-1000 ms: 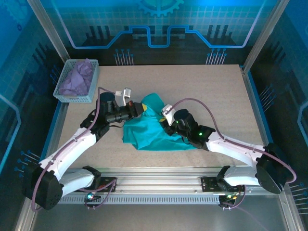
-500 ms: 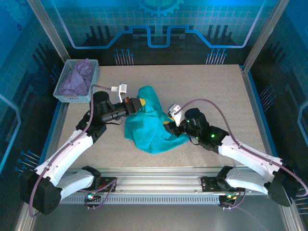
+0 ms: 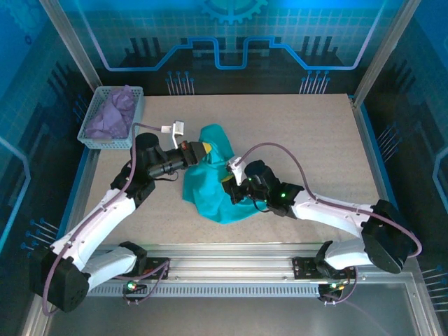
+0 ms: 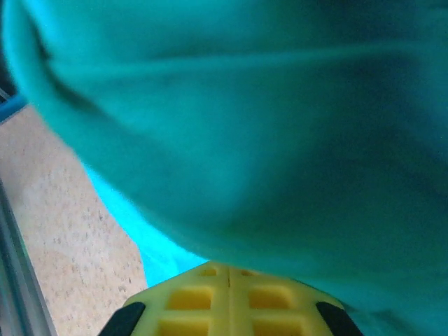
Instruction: Fold the inside-out t-shirt
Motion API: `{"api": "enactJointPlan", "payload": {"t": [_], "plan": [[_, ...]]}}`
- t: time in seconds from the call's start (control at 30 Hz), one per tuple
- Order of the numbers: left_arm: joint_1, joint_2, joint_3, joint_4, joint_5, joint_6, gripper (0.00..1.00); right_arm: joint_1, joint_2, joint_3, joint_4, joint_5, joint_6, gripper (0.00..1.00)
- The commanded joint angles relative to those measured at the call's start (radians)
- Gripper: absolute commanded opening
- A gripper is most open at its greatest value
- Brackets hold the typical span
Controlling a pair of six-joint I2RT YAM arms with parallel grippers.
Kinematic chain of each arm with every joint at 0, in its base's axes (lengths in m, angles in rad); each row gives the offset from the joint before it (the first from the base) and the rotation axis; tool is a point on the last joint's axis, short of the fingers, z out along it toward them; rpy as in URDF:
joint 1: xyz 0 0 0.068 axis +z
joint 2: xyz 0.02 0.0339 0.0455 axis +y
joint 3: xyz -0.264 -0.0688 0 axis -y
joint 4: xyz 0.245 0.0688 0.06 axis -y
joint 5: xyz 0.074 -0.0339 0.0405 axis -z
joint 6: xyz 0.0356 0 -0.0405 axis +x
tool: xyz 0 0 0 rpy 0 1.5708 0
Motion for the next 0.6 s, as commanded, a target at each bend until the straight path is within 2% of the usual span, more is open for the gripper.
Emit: {"api": "enactJointPlan", "payload": {"t": [0.0, 0.27, 0.37, 0.4, 0.5, 0.57], "plan": [[0.006, -0.022, 0.029, 0.019, -0.070, -0.049, 0.00, 0.004, -0.018, -0.059, 0.073, 0.090, -0.006, 0.00], [0.041, -0.020, 0.067, 0.045, -0.068, -0.122, 0.00, -0.003, -0.039, -0.177, 0.097, 0.167, -0.064, 0.00], [0.040, -0.021, 0.063, 0.044, -0.068, -0.123, 0.00, -0.010, -0.067, -0.182, 0.154, 0.075, -0.058, 0.00], [0.040, -0.019, 0.059, 0.047, -0.068, -0.125, 0.00, -0.010, -0.074, -0.175, 0.171, 0.030, -0.059, 0.08], [0.041, -0.009, 0.042, 0.067, -0.060, -0.139, 0.00, -0.008, -0.080, -0.137, 0.207, -0.040, -0.032, 0.41], [0.040, -0.004, 0.035, 0.078, -0.052, -0.146, 0.00, -0.007, -0.065, -0.118, 0.233, -0.042, -0.014, 0.49]]}}
